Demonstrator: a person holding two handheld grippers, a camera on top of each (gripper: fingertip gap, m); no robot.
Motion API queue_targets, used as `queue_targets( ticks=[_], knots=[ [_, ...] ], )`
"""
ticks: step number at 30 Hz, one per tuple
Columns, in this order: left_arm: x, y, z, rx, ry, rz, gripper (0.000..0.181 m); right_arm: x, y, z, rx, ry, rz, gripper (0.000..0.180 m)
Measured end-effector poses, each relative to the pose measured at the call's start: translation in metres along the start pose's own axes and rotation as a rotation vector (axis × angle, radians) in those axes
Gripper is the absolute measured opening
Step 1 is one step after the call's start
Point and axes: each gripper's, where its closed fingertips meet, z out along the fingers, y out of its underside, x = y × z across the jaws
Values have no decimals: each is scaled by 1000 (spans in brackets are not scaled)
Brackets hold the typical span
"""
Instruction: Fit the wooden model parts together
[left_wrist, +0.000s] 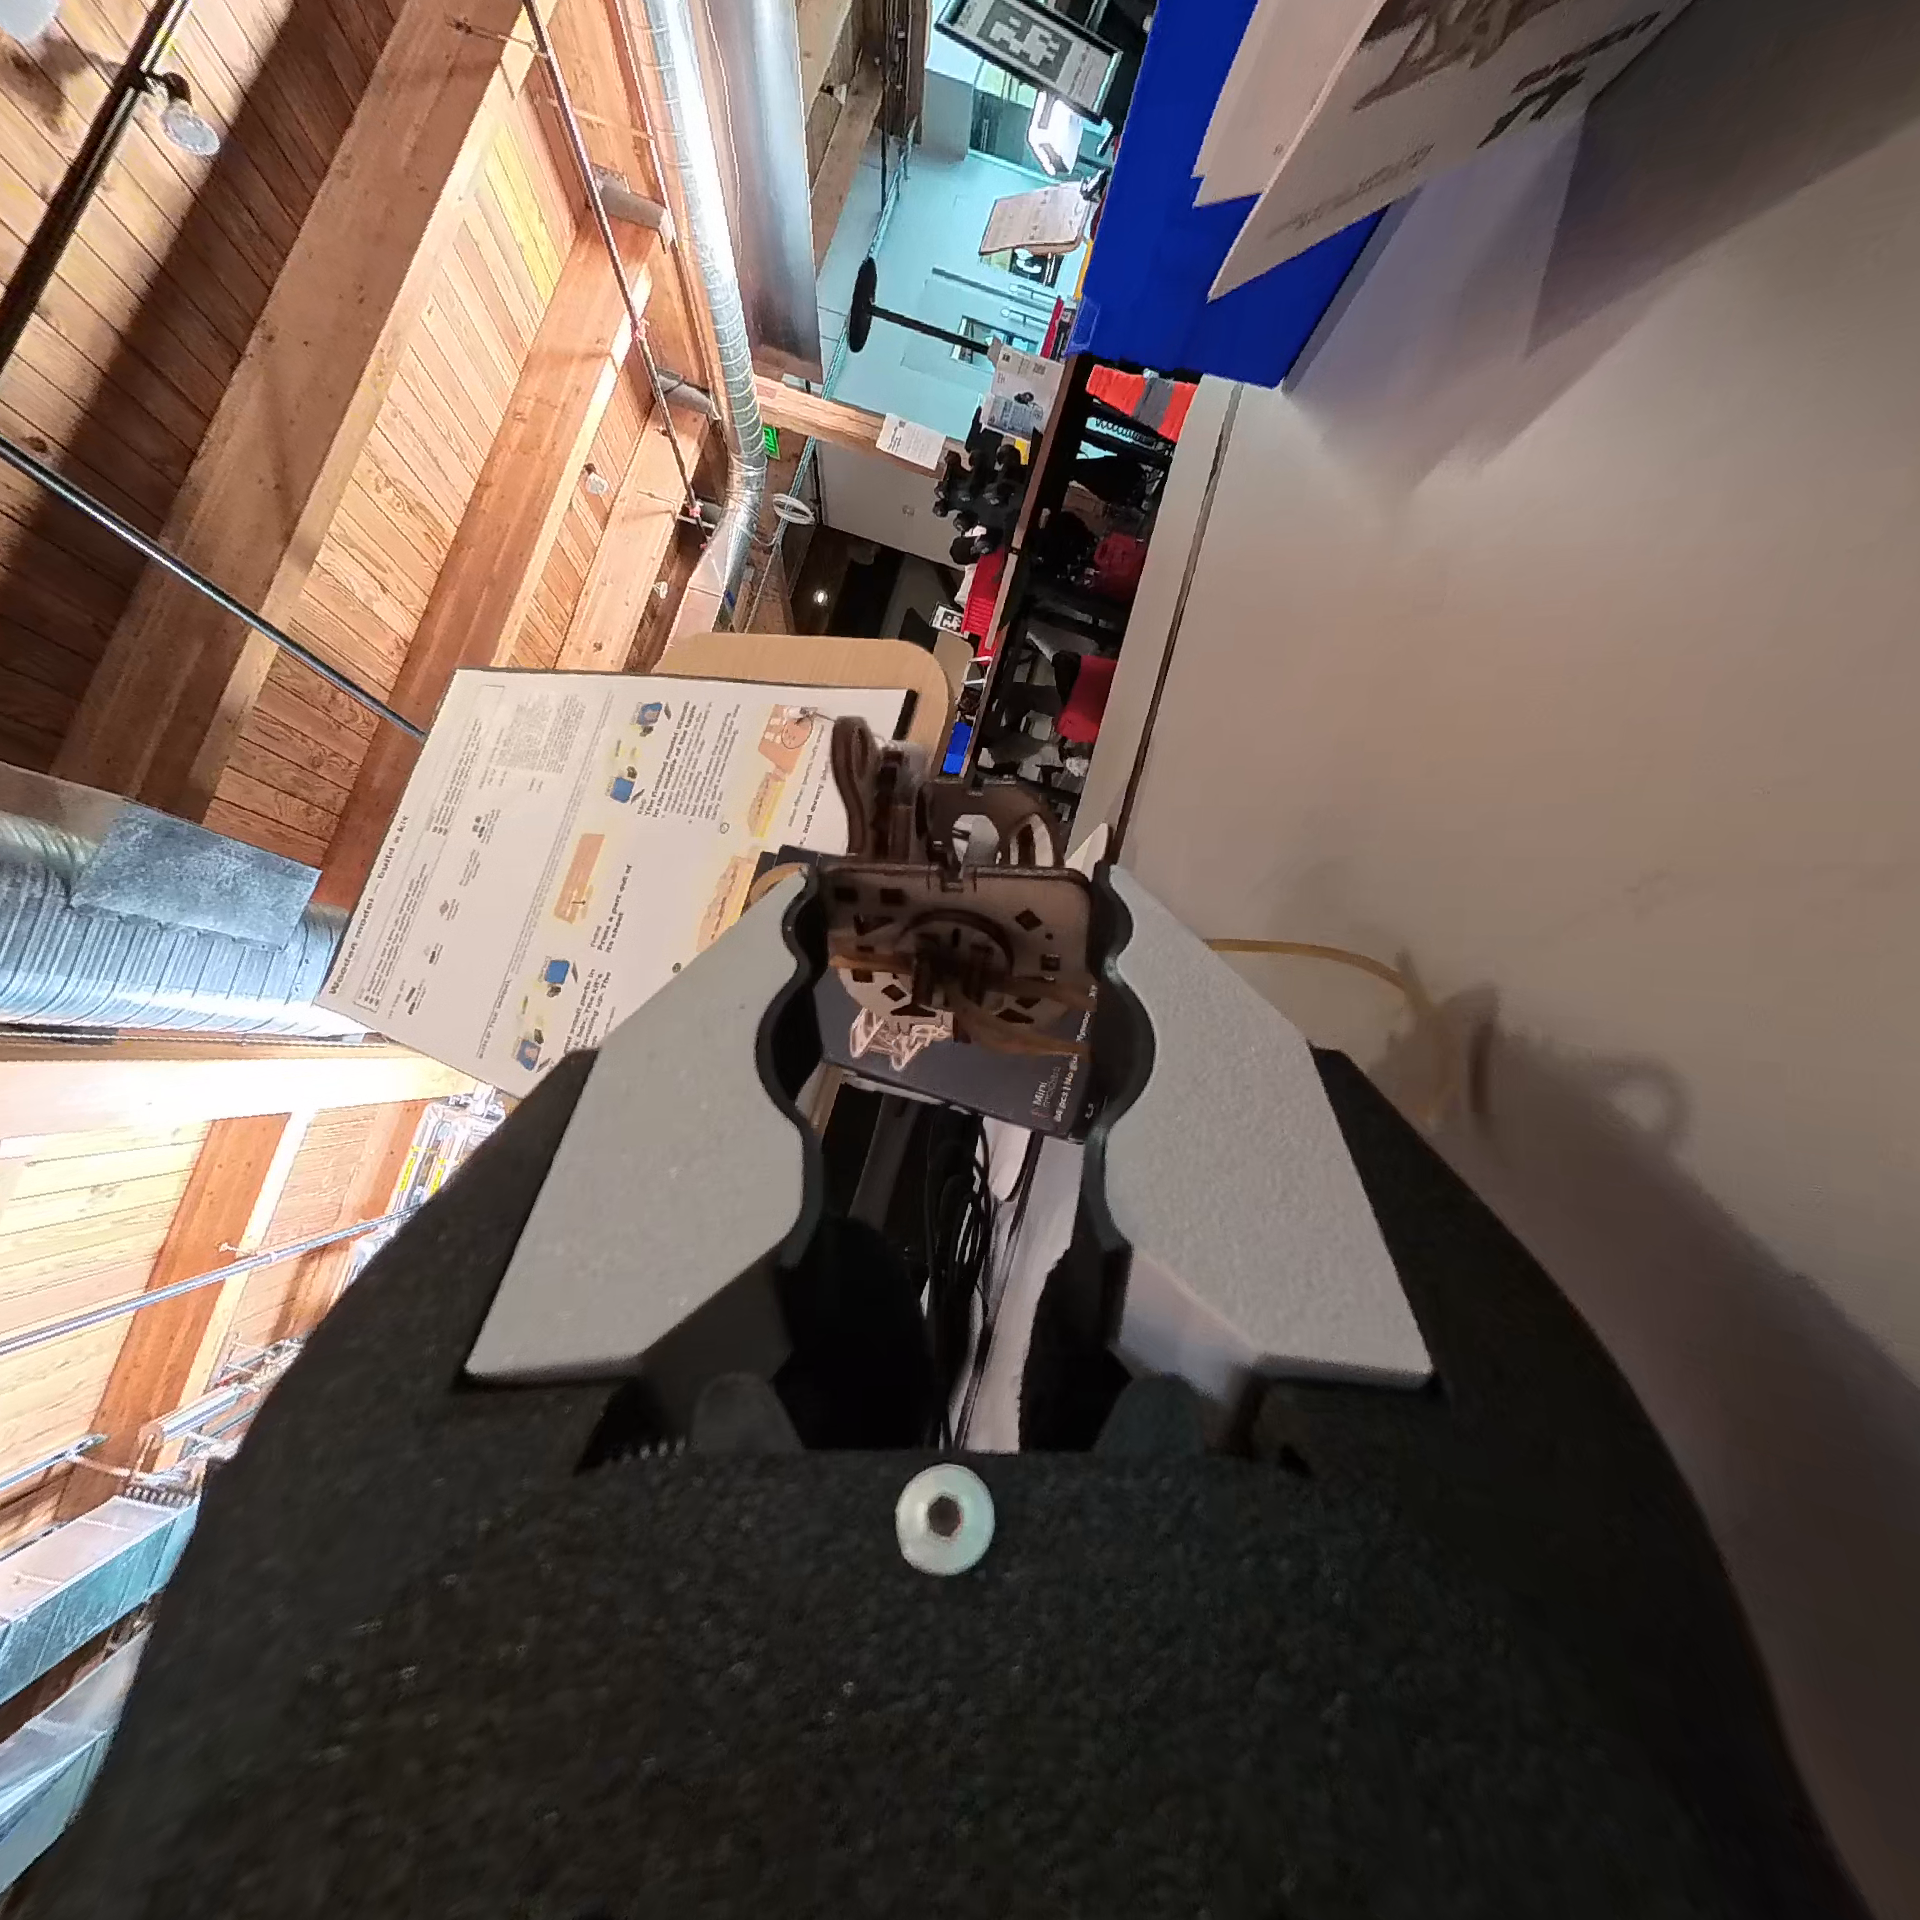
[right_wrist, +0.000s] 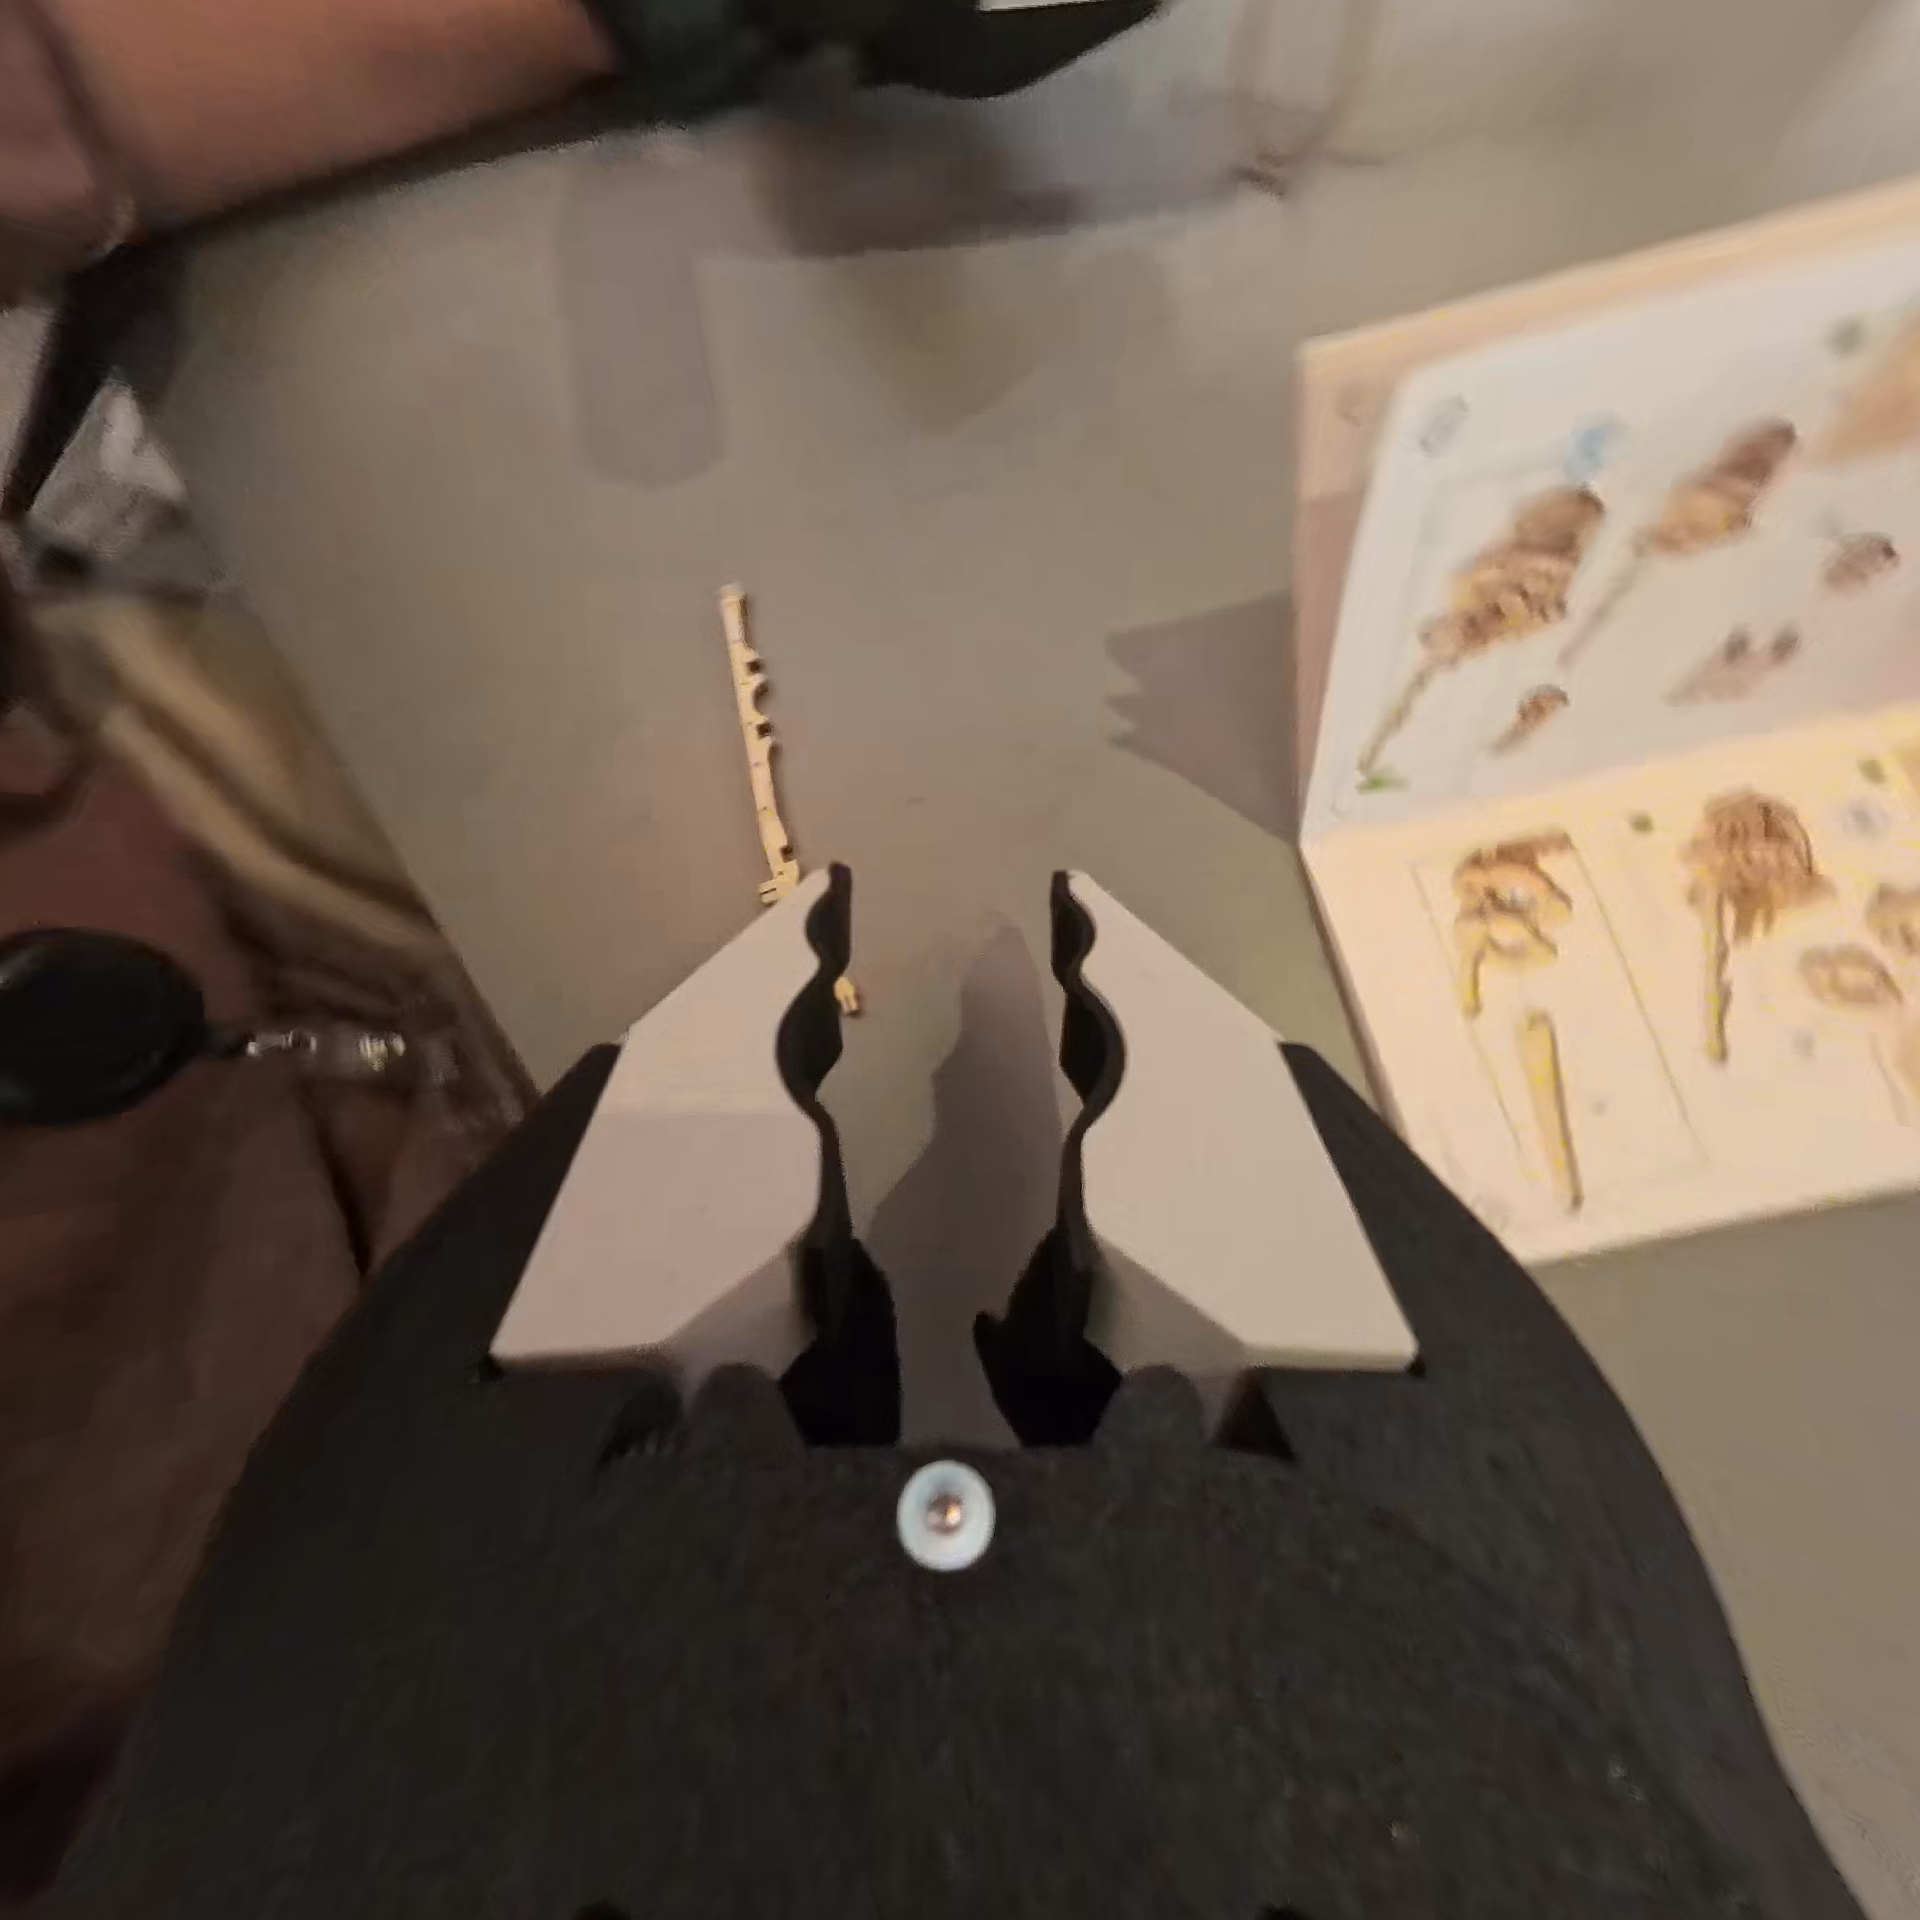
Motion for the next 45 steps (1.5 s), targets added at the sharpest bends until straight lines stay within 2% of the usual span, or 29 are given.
queue_targets(
  ticks=[1, 4, 6, 11, 23, 29, 32, 34, 37, 42, 45],
  knots=[
    [1, -1, 0, 2, 2, 1, 47, -3, 2, 0, 27, 26, 61, 39],
    [2, -2, 0, 7, 8, -3, 47, -19, -3, -3, 171, 22, 253, 44],
    [1, -3, 0, 9, 9, -7, 47, -22, -1, -4, 214, 54, 307, 45],
    [2, -4, 0, 11, 9, 0, 47, -16, 7, -2, 196, 193, 240, 50],
    [9, -5, 3, 0, 20, 33, 47, 4, -12, -28, 249, 279, 148, 46],
    [10, -2, 6, -13, 19, 42, 47, 19, -12, -27, 244, 329, 107, 41],
    [12, -2, 5, -17, 21, 61, 47, 42, -23, -20, 225, 375, 92, 39],
    [11, -4, 5, -10, 19, 62, 47, 52, -32, -16, 258, 360, 129, 33],
    [10, -8, 3, 4, 19, 46, 47, 68, -48, -9, 270, 360, 116, 34],
    [9, -11, 0, 17, 21, 31, 47, 77, -73, -4, 295, 372, 56, 33],
    [7, -11, -1, 20, 20, 17, 47, 77, -73, 0, 283, 381, 40, 23]
  ],
)
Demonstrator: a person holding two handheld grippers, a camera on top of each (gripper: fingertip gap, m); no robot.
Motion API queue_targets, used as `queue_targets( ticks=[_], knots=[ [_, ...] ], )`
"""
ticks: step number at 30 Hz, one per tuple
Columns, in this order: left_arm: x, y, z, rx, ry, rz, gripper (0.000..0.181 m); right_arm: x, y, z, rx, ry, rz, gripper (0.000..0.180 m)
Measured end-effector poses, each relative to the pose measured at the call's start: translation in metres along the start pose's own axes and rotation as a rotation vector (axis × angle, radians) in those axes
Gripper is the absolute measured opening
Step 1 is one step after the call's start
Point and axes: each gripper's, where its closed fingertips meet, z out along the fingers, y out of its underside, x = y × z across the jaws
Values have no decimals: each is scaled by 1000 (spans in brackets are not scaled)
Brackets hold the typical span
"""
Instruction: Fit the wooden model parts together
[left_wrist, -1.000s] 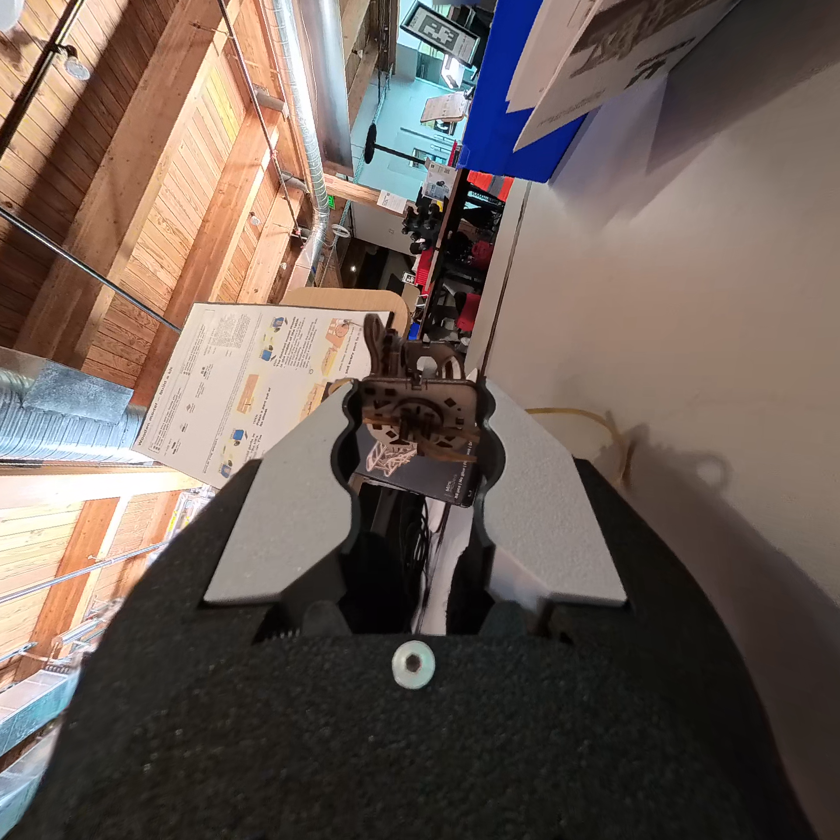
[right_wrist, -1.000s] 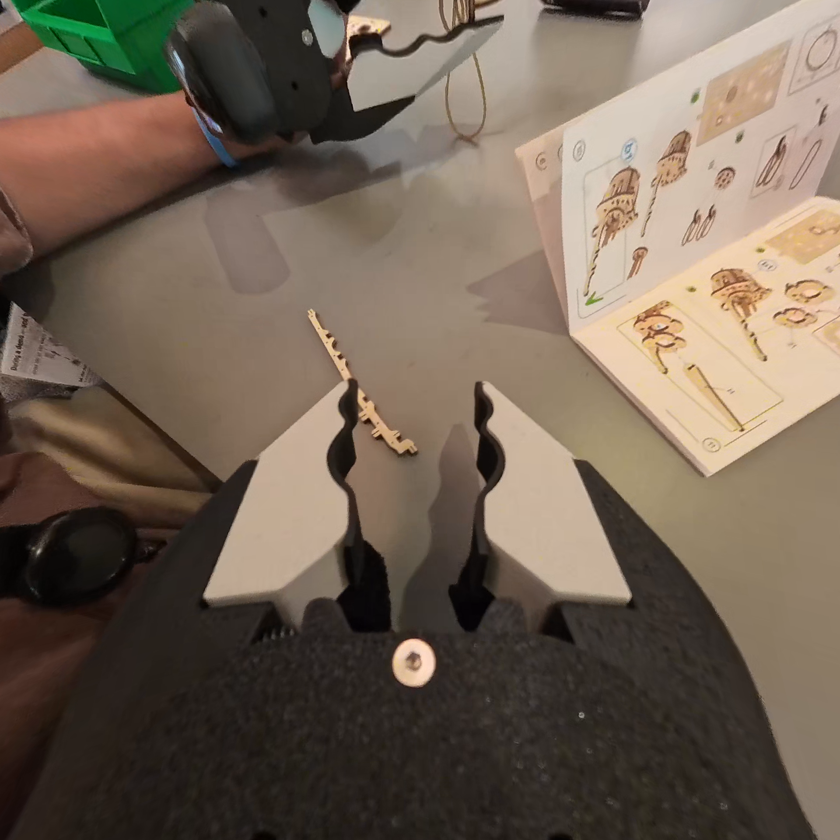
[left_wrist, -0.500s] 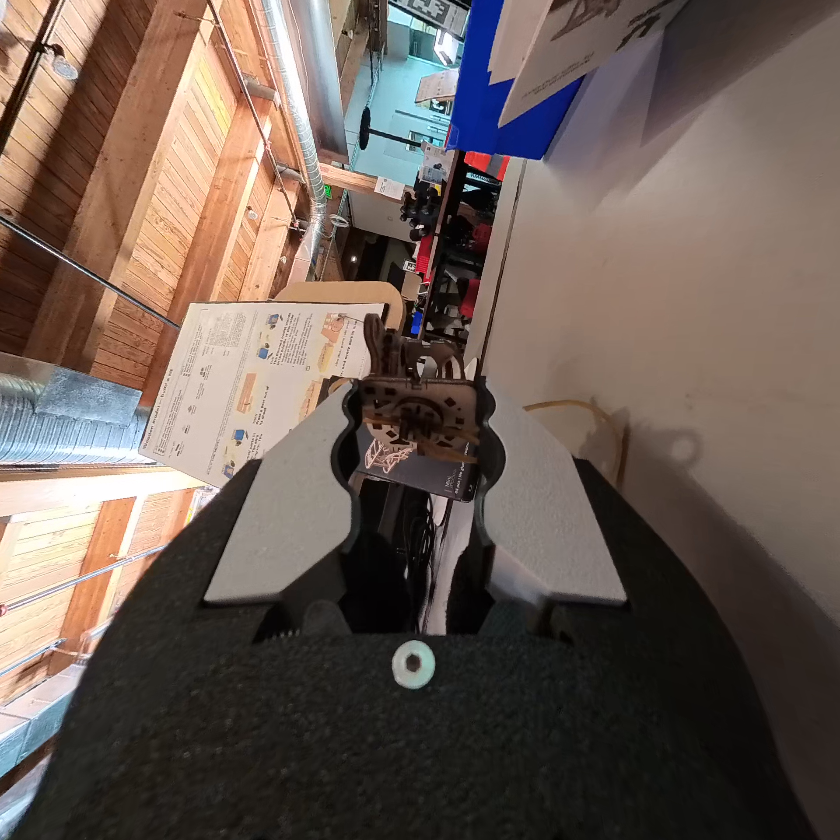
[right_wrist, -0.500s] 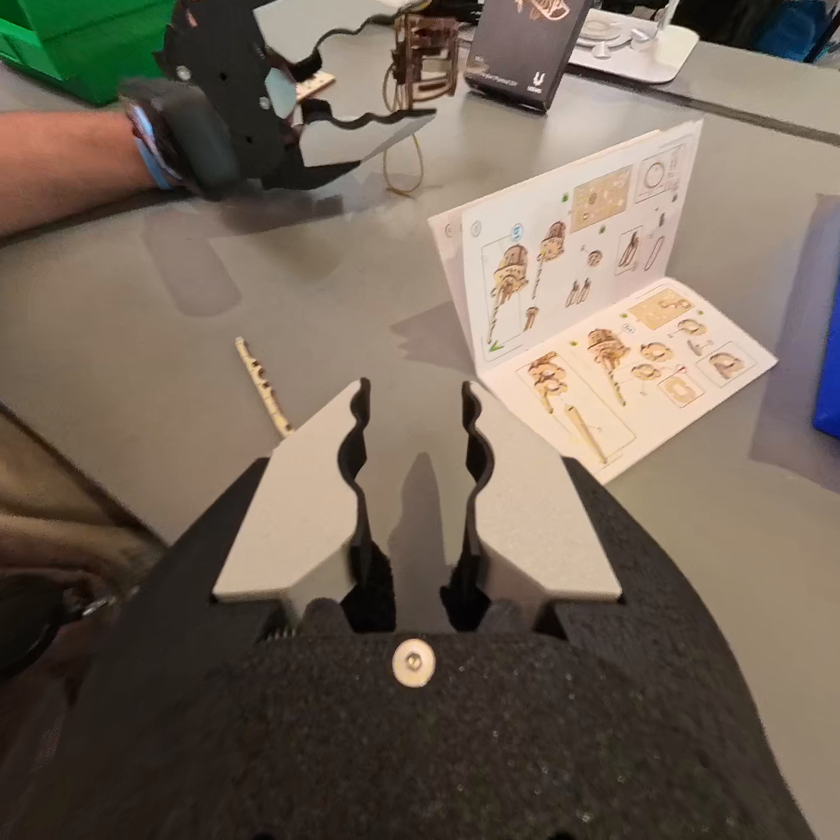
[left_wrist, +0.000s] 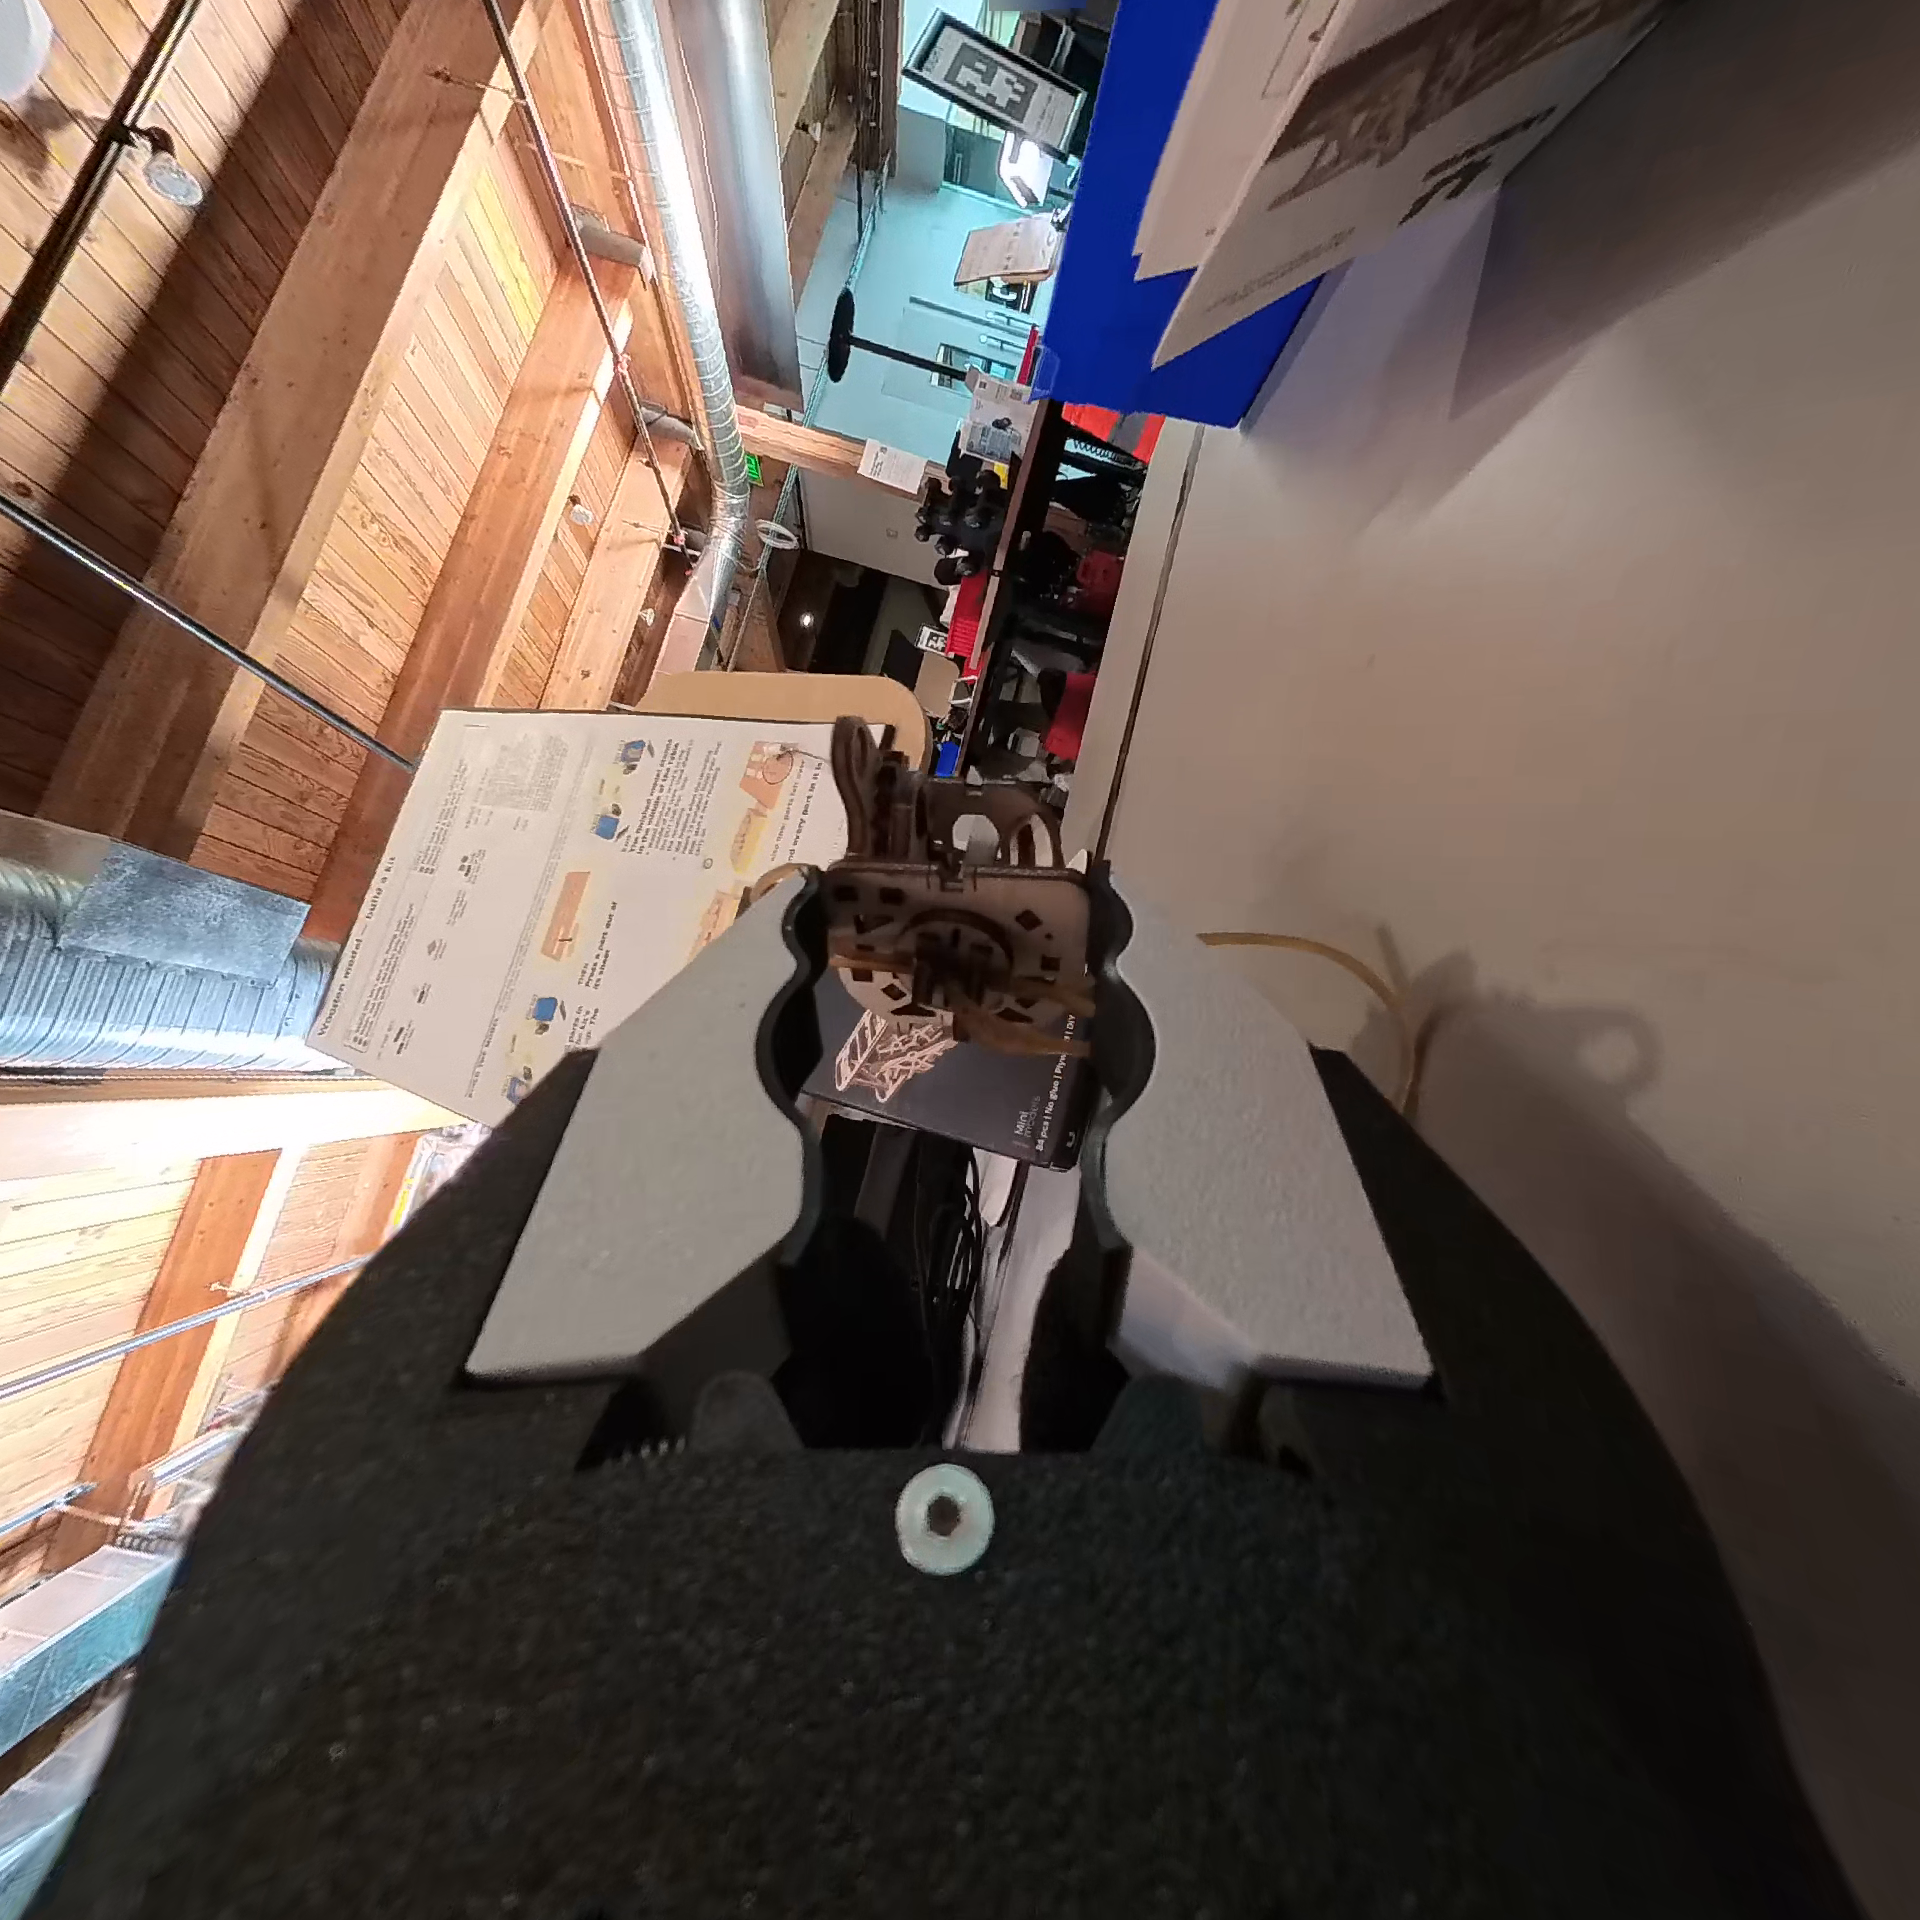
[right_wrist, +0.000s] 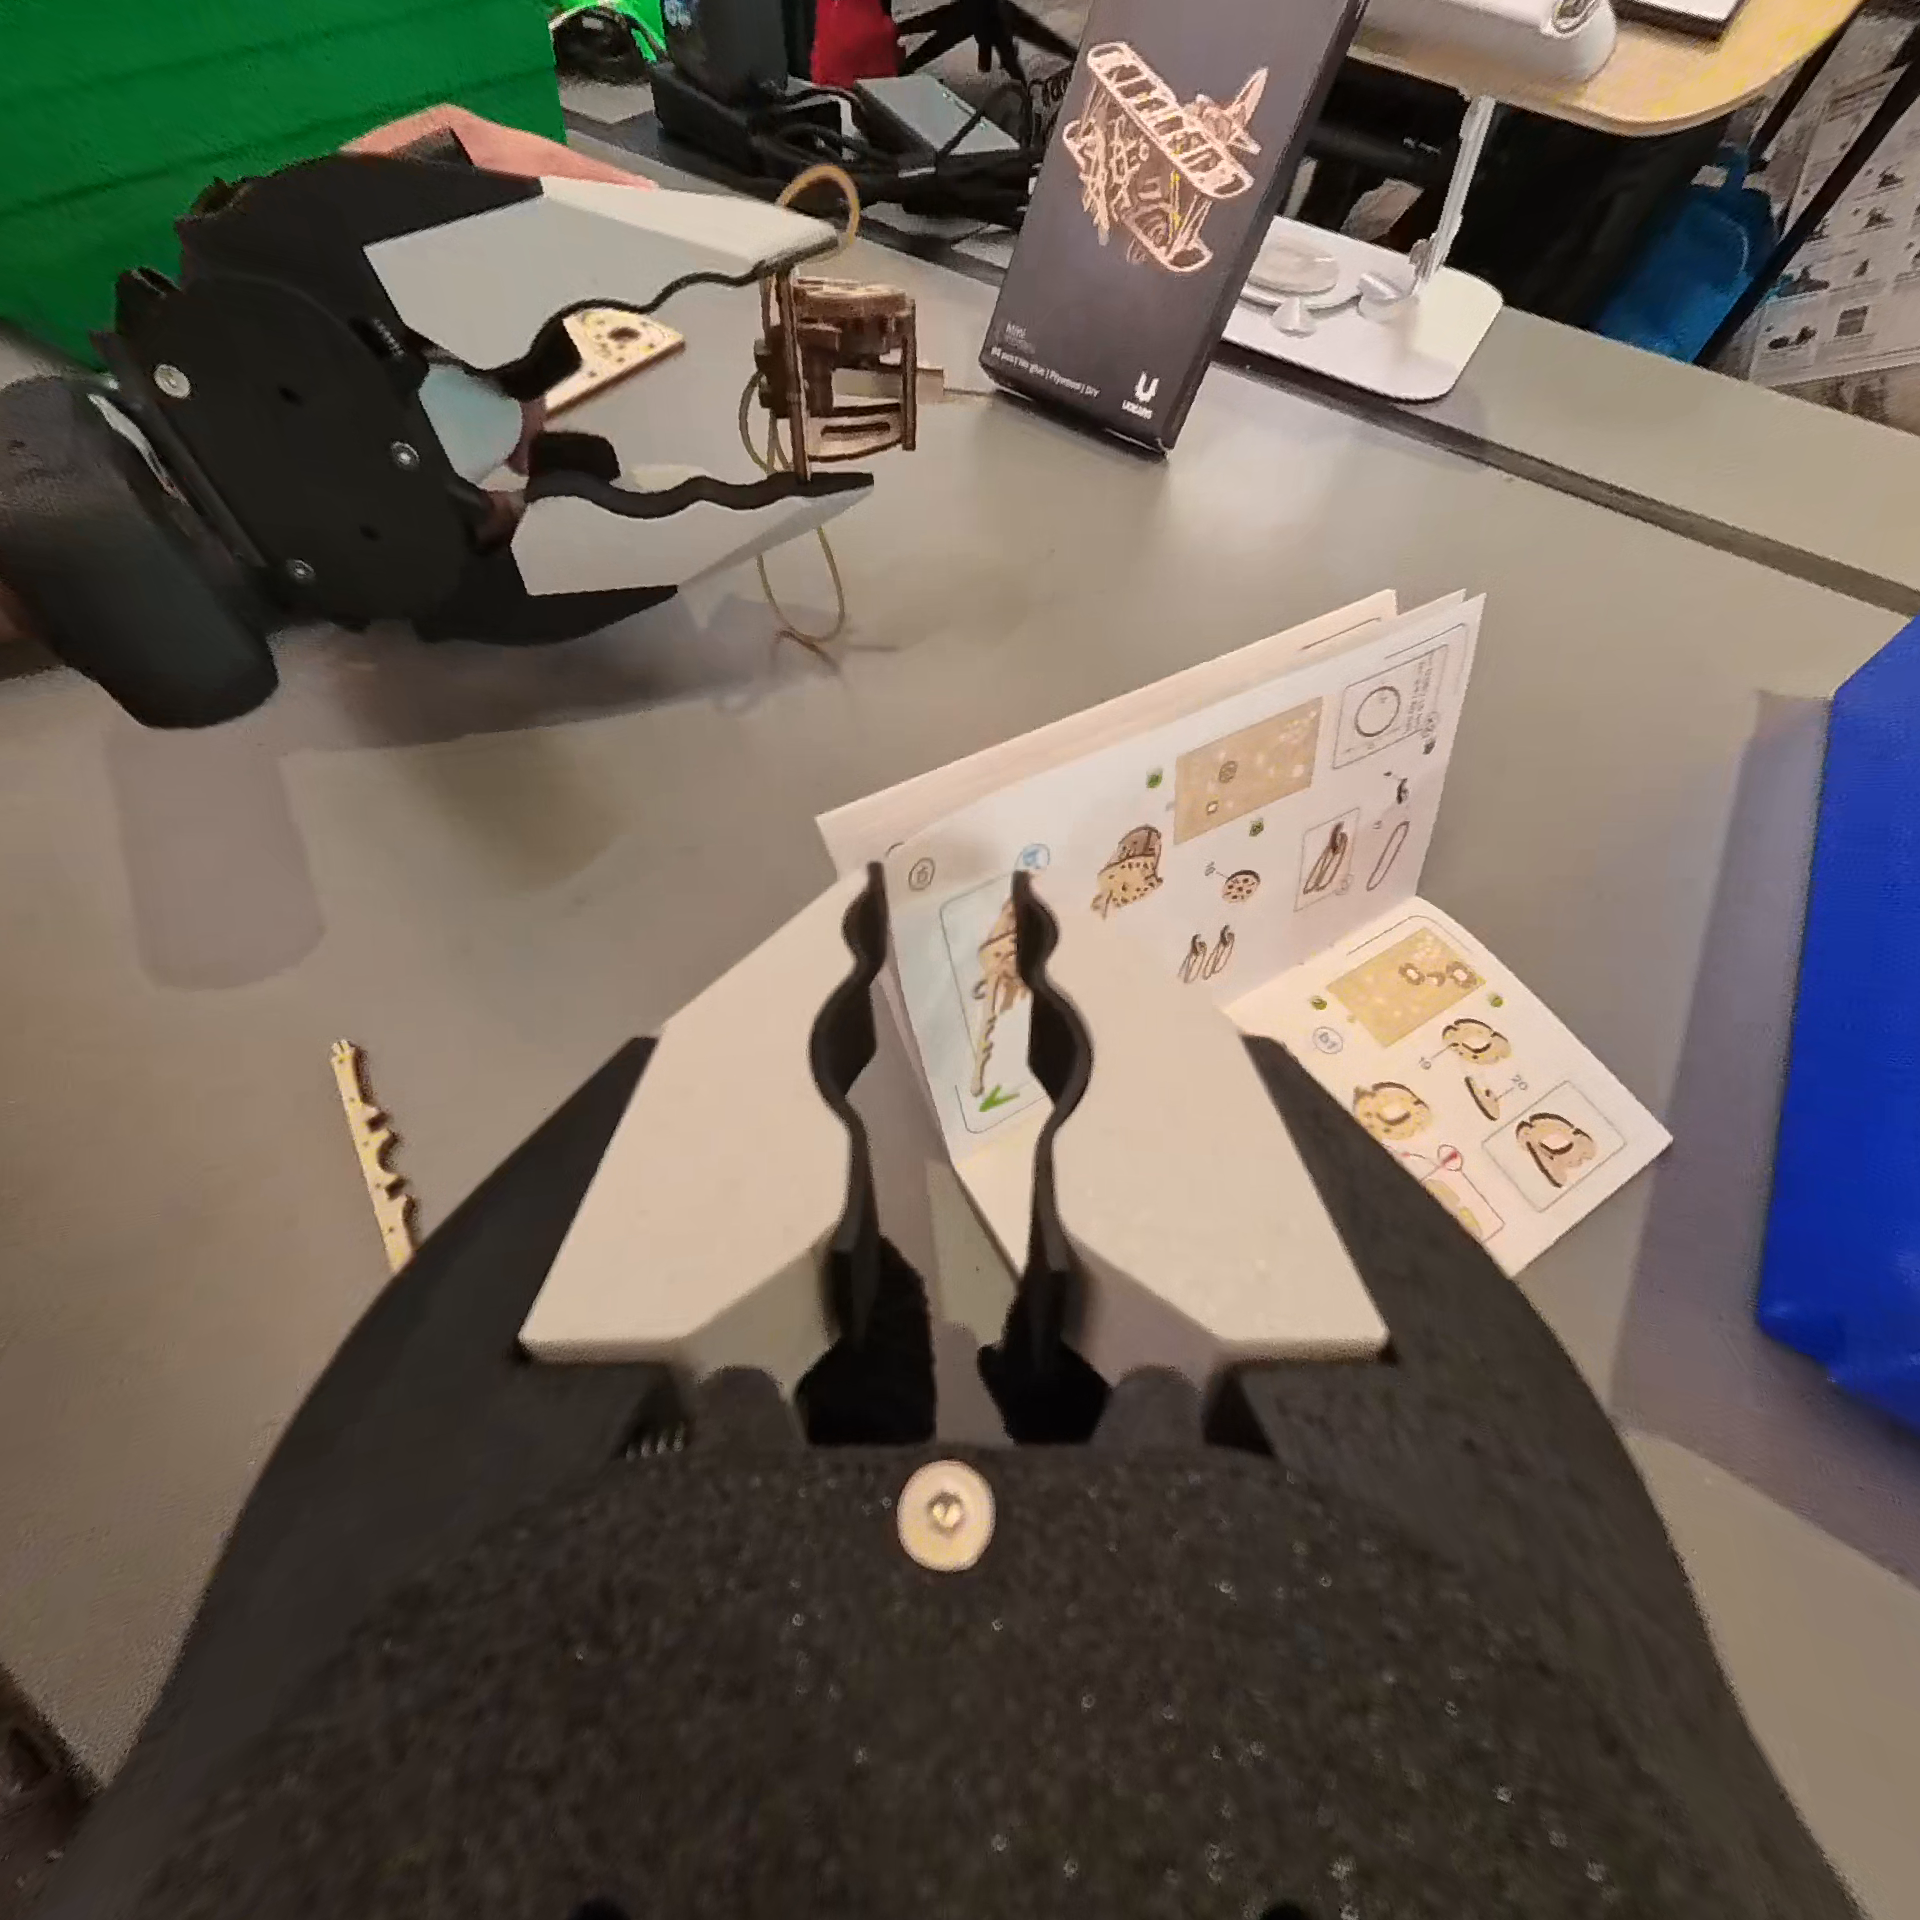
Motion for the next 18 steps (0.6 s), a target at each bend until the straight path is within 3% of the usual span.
queue_targets(
  ticks=[3, 10, 18],
  knots=[
    [0, 1, 0, 0, 3, -14, 47, 2, 0, -3, 9, 24, -20, 0],
    [2, 0, 0, -1, 7, -6, 47, 19, 12, -27, -12, 98, 58, 0],
    [2, 1, 0, -4, 7, -7, 47, 56, 67, -50, -128, 206, 312, 0]
  ],
)
